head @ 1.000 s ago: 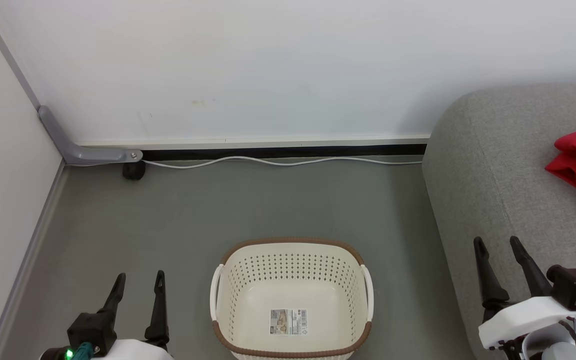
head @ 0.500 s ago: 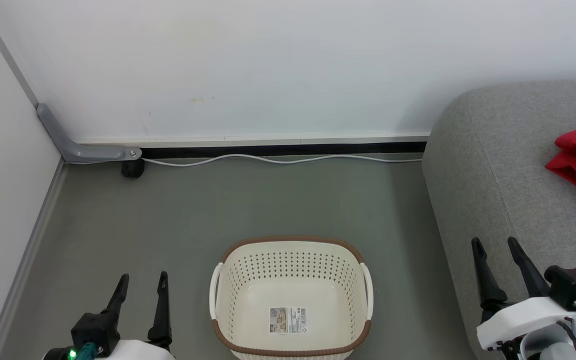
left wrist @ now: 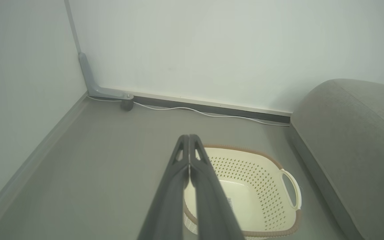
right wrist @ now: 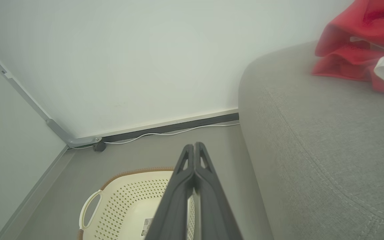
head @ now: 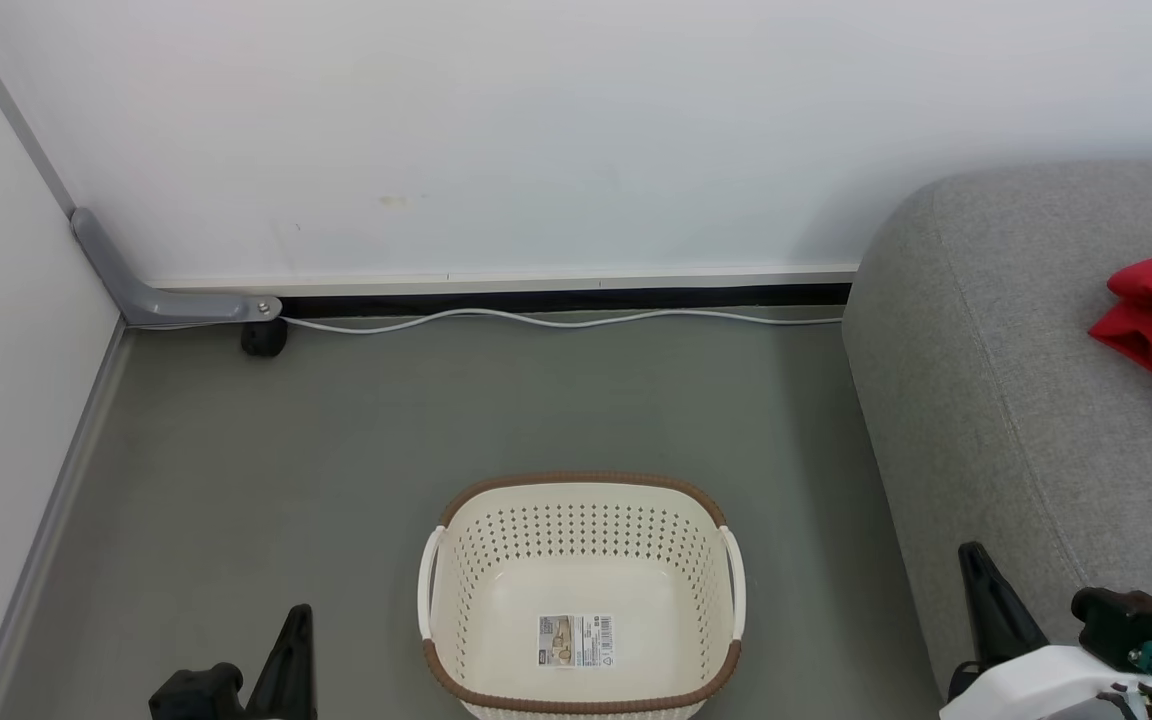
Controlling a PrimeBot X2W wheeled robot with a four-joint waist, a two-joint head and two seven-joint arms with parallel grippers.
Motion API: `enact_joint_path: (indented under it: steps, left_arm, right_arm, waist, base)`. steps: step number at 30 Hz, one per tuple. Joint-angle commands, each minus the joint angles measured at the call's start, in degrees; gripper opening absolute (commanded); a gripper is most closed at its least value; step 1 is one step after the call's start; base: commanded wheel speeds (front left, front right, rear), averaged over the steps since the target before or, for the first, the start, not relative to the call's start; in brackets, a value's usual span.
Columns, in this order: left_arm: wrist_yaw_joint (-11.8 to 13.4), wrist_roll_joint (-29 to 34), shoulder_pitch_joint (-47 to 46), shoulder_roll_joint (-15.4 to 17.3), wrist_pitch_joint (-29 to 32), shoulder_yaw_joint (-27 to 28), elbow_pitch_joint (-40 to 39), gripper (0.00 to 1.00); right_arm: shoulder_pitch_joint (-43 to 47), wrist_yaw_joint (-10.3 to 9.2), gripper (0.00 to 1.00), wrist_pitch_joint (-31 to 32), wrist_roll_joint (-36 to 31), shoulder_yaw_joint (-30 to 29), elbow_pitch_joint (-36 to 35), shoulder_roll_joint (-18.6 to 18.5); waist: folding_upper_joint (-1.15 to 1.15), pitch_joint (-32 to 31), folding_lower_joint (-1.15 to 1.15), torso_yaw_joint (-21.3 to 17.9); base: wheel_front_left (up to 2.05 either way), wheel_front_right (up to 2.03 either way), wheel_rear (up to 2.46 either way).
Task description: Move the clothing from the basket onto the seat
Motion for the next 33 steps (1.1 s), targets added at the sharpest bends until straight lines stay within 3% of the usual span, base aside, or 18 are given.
enact_joint_path:
  steps: [1, 5, 33]
  left_arm:
    - [-0.4, -1.8, -1.8, 0.6, 0.4, 0.6, -1.6, 0.0]
    - [-0.6, -4.4, -2.0, 0.6, 1.0, 0.8, -1.9, 0.0]
    - [-1.9, -21.9, -3.5, 0.9, 5.4, 2.5, -3.7, 0.0]
  right_arm:
    - [-1.9, 0.01, 0.0, 0.6, 1.8, -0.6, -1.7, -0.6]
    - [-1.9, 0.02, 0.0, 1.3, 4.1, -1.0, -2.0, -0.5]
    - [-1.8, 0.06, 0.0, 5.8, 19.6, -3.7, -4.6, 0.4]
  waist:
    - [0.0, 0.0, 0.11, 0.0]
    - [0.0, 0.1, 0.0, 0.0]
    - [0.0, 0.1, -0.01, 0.1]
  base:
    - [0.0, 0.0, 0.0]
    - [0.0, 0.0, 0.0]
    - [0.0, 0.0, 0.0]
